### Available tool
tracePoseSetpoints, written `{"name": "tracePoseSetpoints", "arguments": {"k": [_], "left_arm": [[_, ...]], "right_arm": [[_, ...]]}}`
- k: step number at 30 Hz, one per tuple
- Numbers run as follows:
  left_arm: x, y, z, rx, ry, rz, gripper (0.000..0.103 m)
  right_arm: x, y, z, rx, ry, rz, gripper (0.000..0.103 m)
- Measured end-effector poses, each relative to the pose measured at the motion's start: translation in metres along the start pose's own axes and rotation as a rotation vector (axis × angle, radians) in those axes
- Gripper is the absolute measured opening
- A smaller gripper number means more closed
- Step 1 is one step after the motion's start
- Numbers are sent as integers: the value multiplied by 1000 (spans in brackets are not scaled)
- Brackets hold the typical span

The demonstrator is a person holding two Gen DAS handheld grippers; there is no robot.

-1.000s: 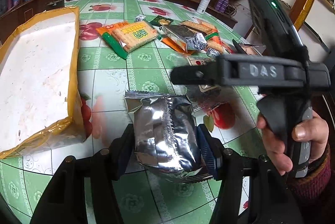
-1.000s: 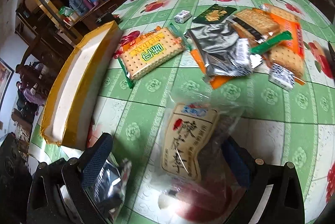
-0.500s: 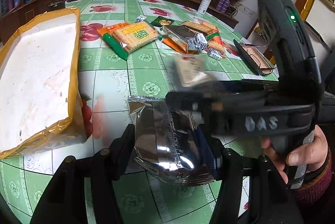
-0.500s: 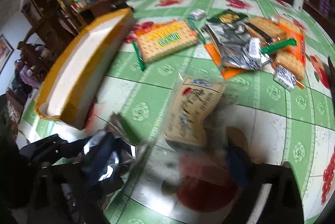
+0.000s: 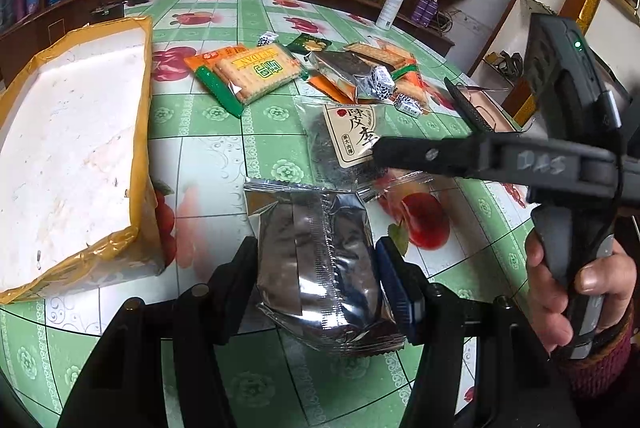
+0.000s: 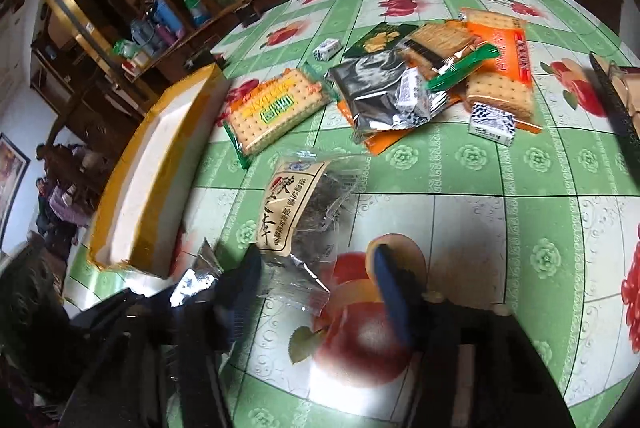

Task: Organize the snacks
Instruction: 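Carry the foil packet toward the white box while the right gripper carries the plums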

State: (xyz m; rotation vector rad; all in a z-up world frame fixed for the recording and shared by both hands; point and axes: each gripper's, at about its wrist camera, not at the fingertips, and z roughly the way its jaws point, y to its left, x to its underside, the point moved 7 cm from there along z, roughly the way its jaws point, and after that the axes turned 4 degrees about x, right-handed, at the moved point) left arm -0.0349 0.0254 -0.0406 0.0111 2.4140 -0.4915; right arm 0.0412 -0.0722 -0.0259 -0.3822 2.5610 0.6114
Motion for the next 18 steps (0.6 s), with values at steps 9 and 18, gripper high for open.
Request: {"name": "tracePoseSetpoints", "arguments": {"k": [9,18], "left_arm": [[1,-1,-1,2,-5,5,59],[0,-3,-1,7,-4,13,59]], "right_arm": [[-16,17,33,107,38,-44,89],[-7,20,32,92,-59,-116,54]]}}
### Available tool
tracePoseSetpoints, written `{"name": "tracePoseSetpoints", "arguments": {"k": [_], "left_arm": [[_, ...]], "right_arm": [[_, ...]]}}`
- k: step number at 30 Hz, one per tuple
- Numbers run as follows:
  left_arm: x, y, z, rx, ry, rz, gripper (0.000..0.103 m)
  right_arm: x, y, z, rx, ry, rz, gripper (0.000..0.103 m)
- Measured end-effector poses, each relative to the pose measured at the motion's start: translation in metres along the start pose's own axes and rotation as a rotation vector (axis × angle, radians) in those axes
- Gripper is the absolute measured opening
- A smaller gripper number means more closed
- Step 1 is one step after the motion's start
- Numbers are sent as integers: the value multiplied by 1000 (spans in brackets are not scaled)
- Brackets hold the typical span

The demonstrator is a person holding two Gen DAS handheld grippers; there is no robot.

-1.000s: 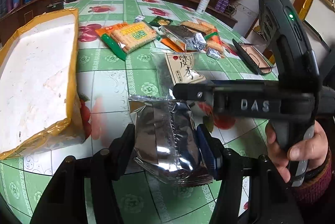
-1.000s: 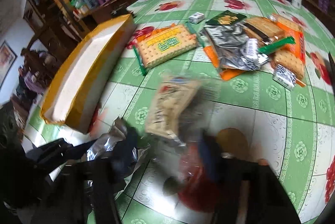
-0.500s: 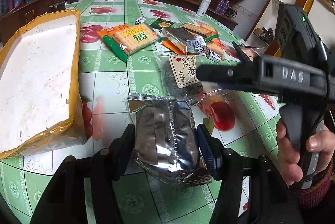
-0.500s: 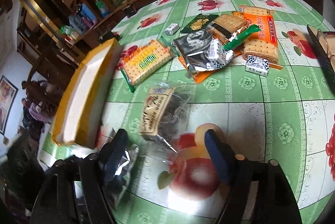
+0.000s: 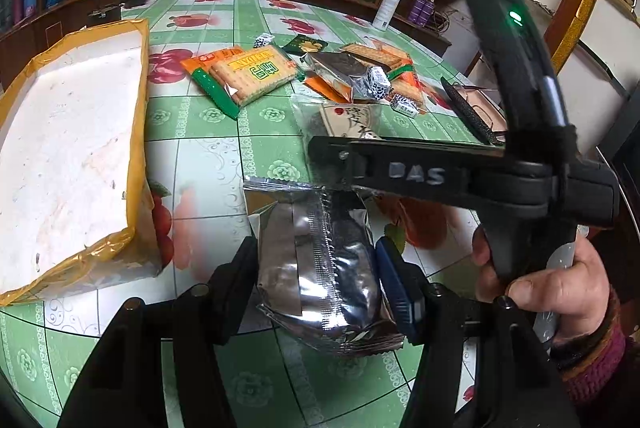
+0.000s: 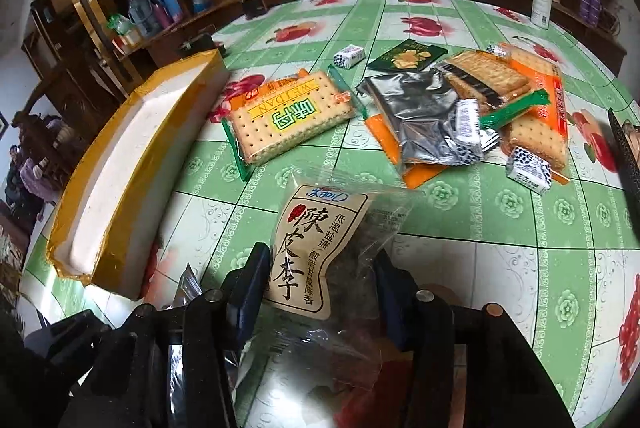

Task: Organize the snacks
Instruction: 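Carry the foil packet toward the white box while the right gripper carries the plums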

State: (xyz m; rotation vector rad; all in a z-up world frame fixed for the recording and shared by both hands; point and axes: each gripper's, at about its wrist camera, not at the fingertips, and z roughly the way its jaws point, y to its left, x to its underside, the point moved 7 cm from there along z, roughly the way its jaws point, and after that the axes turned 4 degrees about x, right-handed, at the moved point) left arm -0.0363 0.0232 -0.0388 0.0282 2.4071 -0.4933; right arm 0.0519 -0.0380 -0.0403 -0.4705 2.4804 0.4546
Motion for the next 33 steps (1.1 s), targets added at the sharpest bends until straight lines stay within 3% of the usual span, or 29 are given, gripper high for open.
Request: {"name": "tracePoseSetpoints", "arguments": {"k": [4,17,25,33], "left_arm": [[-2,0,-2,0,-15,0,59],[-9,0,-22,80,-81,-41,59],[-26,14,-60,108,-166,-89,59],[-41,53,-108,79,-277,-154,59]], "right_arm": [[3,-12,-8,-57,-30,50,53],[0,-17,-33,-67,-65,84,53],[-6,-1,-46,-81,-71,54,53],[-14,36,-58,-116,-75,-6,54]]}}
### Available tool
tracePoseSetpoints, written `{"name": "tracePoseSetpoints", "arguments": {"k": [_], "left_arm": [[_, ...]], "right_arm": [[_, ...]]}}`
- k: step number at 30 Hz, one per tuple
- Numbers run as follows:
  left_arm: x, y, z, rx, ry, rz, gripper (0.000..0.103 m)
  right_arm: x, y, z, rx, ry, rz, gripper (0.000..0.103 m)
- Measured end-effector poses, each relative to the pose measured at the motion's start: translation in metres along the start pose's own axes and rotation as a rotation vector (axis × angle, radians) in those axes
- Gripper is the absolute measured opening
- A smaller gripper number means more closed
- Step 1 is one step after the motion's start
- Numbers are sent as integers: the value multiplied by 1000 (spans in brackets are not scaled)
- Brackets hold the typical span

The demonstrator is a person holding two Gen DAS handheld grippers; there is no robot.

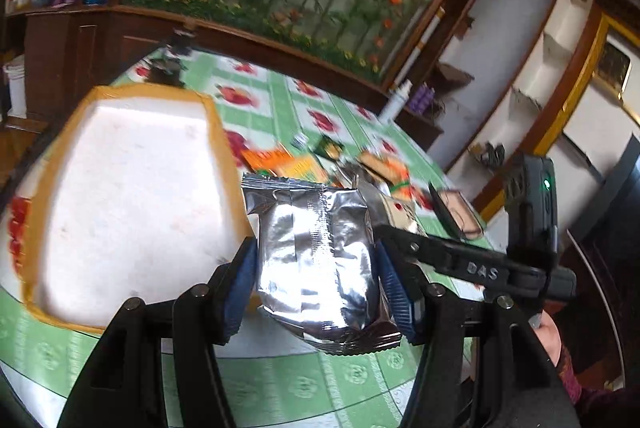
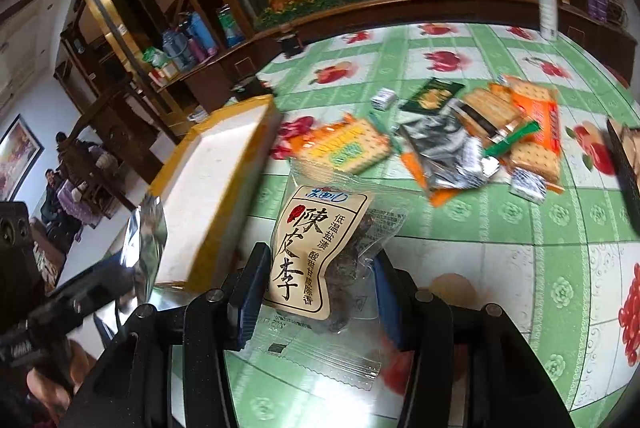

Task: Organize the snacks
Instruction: 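Carry the foil packet toward the white box while the right gripper carries the plums, then lower the foil packet into the box with the left gripper while the right gripper releases the plum bag inside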

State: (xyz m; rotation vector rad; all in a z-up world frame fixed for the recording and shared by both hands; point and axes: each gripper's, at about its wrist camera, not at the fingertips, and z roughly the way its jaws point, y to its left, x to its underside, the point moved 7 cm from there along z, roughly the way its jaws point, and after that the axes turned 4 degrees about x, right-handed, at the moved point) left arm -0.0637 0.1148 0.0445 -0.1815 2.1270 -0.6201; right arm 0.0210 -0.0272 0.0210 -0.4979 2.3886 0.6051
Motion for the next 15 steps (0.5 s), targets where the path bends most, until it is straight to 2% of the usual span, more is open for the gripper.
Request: {"name": "tracePoseSetpoints", "arguments": {"k": [8,15], "left_arm": [[-21,46,-31,-55,-72,-73,59],[-35,80,-39,-109,-78,-99,59]], "right_arm": [[-8,45,9,-42,24,-70,54],[-19,84,26,-86,59,-130,54]]}}
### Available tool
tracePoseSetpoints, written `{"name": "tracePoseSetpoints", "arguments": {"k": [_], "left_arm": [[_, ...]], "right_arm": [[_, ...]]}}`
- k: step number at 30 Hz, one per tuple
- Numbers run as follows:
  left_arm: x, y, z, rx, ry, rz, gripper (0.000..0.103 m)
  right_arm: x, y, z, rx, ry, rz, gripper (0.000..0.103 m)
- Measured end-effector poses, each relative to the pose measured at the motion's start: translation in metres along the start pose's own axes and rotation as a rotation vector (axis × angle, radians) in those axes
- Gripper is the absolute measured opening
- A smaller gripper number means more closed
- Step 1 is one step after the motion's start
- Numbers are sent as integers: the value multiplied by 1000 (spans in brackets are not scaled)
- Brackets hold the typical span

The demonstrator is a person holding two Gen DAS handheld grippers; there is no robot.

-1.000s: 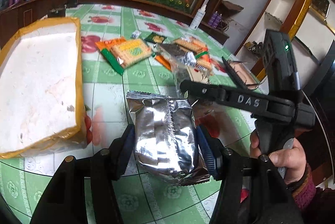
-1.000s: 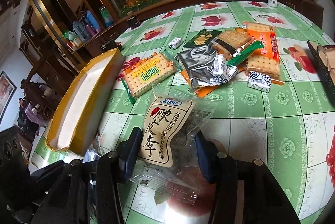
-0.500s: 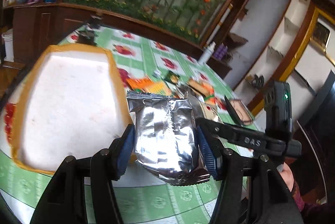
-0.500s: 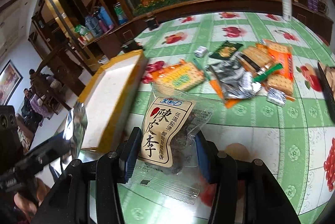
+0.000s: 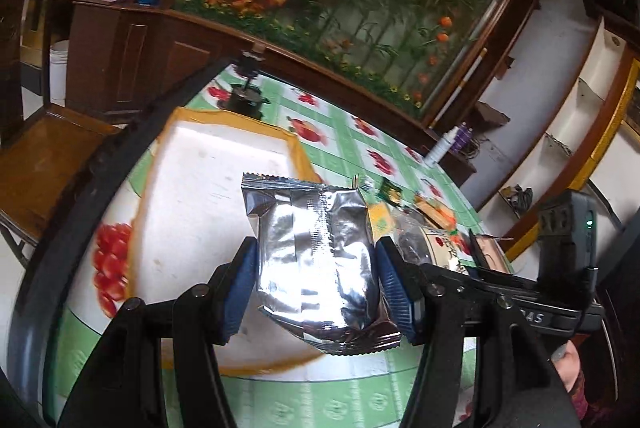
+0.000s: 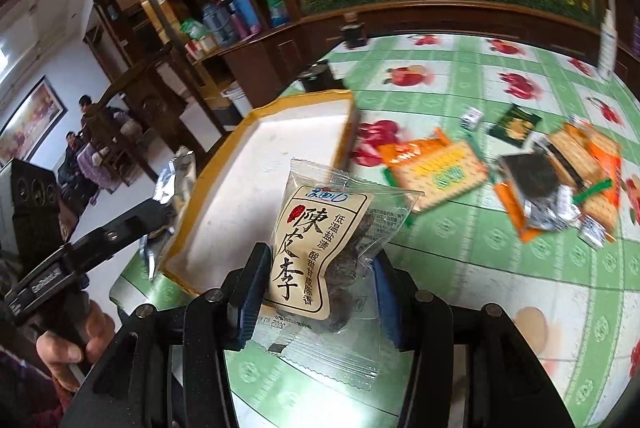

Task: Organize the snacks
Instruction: 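Lower the foil packet into the box with the left gripper while the right gripper releases the plum bag inside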

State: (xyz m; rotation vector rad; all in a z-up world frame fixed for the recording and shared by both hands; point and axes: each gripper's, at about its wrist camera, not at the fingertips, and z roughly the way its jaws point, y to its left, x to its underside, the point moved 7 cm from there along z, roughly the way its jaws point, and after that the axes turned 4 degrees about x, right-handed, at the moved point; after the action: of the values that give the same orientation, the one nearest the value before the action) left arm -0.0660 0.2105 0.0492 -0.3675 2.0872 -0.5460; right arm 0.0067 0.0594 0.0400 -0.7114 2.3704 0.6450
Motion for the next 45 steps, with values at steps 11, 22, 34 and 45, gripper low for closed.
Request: {"name": "tracePoseSetpoints", "arguments": {"k": [11,22,34,45], "left_arm": [[-35,45,32,-96,78,-2,59],[-55,87,79,-164,159,-64,59],[-43,96,92,-243,180,-40,59],[-42,90,82,-184,144,-65,72]], "right_arm": [[-53,32,45,-36,35,-34,54],[-109,51,121,-46,90,-11,54],[-108,41,194,36,176,29,53],[-116,45,170,15,130,48,63]]}}
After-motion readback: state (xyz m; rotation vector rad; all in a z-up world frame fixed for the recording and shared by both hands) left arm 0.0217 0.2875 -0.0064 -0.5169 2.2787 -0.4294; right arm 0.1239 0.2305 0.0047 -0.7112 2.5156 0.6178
